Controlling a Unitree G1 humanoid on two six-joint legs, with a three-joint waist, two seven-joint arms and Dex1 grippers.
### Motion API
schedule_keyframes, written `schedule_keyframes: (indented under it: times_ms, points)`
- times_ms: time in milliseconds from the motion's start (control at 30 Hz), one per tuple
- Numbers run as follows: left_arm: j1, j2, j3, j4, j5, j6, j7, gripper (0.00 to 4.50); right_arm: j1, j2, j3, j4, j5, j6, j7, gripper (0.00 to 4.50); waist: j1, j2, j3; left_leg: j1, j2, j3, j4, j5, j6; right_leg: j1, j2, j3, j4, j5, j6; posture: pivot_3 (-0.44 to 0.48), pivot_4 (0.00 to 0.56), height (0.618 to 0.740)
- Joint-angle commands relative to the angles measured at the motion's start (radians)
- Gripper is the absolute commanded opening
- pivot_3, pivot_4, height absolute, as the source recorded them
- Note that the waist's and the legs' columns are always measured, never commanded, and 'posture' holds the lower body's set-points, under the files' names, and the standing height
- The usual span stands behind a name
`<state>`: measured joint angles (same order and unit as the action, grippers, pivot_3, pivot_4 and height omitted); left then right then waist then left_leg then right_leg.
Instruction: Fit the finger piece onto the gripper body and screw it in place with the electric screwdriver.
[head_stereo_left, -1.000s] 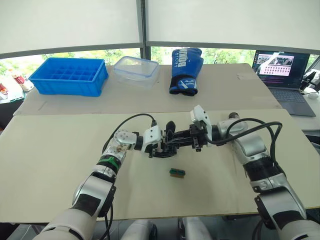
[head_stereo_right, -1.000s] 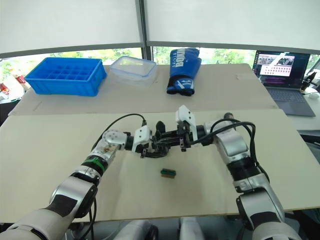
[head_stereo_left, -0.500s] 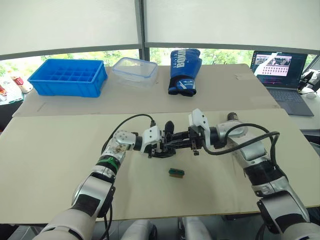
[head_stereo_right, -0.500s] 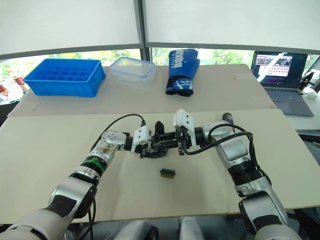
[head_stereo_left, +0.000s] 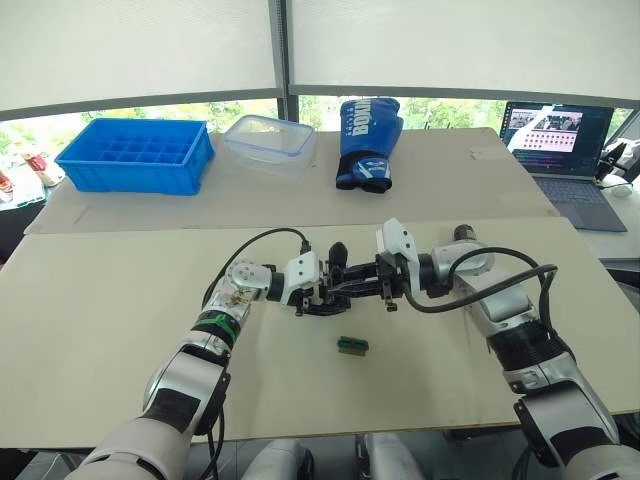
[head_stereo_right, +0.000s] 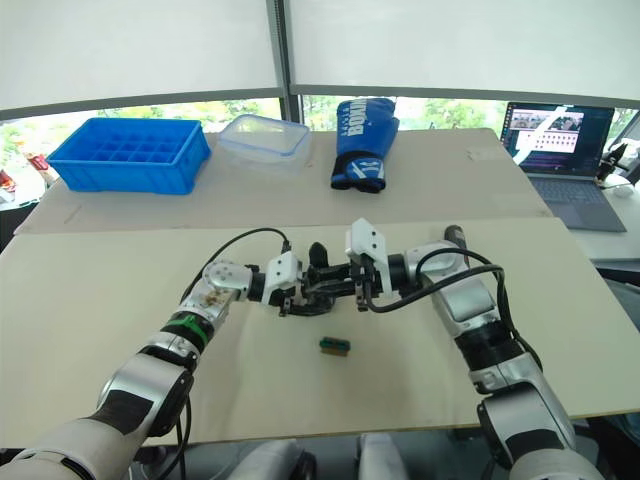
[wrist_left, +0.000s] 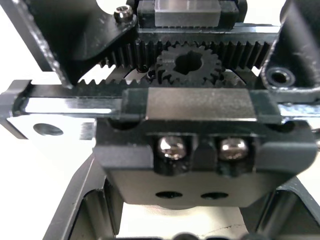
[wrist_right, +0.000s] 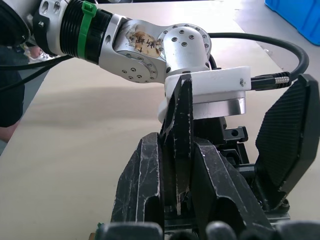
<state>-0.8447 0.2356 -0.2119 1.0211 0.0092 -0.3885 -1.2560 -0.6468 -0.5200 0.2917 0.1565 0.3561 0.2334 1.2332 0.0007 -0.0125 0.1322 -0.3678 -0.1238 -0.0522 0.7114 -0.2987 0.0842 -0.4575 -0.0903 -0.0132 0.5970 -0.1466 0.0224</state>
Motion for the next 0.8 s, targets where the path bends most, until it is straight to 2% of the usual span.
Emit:
schedule_keyframes:
  times_ms: [33,200,300,567,633,667,733,767,800]
  points:
    - [-0.026,-0.004,0.017,-0.031,-0.023,-0.023,-0.028,2.37,0.034,-0.01,-0.039,0.001,-0.012,0.097,-0.059,1.39,0.0,0.0,0.0,0.0,0.0,0.0,0.0,0.0,0.0,0.0,0.0,0.0,0.0,0.0,0.0,0.0,0.15,0.74]
    - [-0.032,-0.012,0.017,-0.021,-0.022,-0.023,-0.03,2.37,0.043,-0.082,-0.127,-0.197,0.069,0.177,-0.041,3.09,0.002,0.001,0.001,-0.009,-0.001,0.001,0.001,0.0,0.0,-0.008,-0.001,0.0,0.001,0.0,0.0,0.0,0.15,0.74]
    - [-0.035,-0.02,0.019,-0.009,-0.022,-0.024,-0.03,2.37,0.061,-0.158,-0.19,-0.297,0.114,0.24,-0.036,3.12,0.01,0.001,0.001,-0.018,-0.002,0.0,0.003,0.0,0.0,-0.016,-0.001,-0.001,0.002,0.0,0.0,0.0,0.15,0.74]
    - [-0.031,-0.032,0.007,0.011,-0.005,0.007,-0.024,2.37,0.15,-0.371,-0.389,-0.482,0.238,0.399,-0.039,3.12,0.018,0.0,0.001,-0.018,-0.001,0.0,0.003,0.0,0.001,-0.015,-0.002,0.0,0.0,0.0,0.0,0.0,0.15,0.74]
    - [-0.032,-0.023,0.008,0.023,0.004,0.009,-0.011,3.37,0.175,-0.435,-0.43,-0.5,0.247,0.464,-0.065,3.12,0.018,0.0,0.001,-0.018,-0.001,0.0,0.003,0.0,0.001,-0.014,-0.003,0.0,-0.001,0.0,0.0,0.0,0.15,0.74]
    - [-0.033,-0.016,0.008,0.031,0.009,0.007,-0.003,3.62,0.183,-0.457,-0.445,-0.501,0.24,0.482,-0.085,3.12,0.019,0.0,0.002,-0.018,-0.001,0.0,0.003,0.0,0.001,-0.014,-0.003,0.0,-0.001,0.0,0.0,0.0,0.15,0.74]
    - [-0.03,0.001,0.012,0.036,0.013,0.0,0.0,4.43,0.195,-0.505,-0.457,-0.493,0.234,0.551,-0.123,3.12,0.02,0.0,0.002,-0.018,-0.001,0.0,0.003,0.0,0.001,-0.013,-0.004,0.001,0.0,0.001,0.0,0.0,0.15,0.74]
    - [-0.027,0.012,0.016,0.03,0.009,0.002,-0.003,4.43,0.198,-0.533,-0.454,-0.485,0.229,0.584,-0.131,3.12,0.019,0.0,0.002,-0.017,-0.001,0.0,0.003,0.0,0.001,-0.013,-0.004,0.002,0.0,0.001,0.0,0.0,0.15,0.74]
    - [-0.019,0.034,0.025,0.006,-0.004,0.01,-0.022,4.49,0.195,-0.569,-0.437,-0.468,0.212,0.626,-0.144,3.37,0.018,0.0,0.002,-0.017,-0.001,0.0,0.003,0.0,0.001,-0.013,-0.004,0.002,0.0,0.001,0.0,0.0,0.15,0.74]
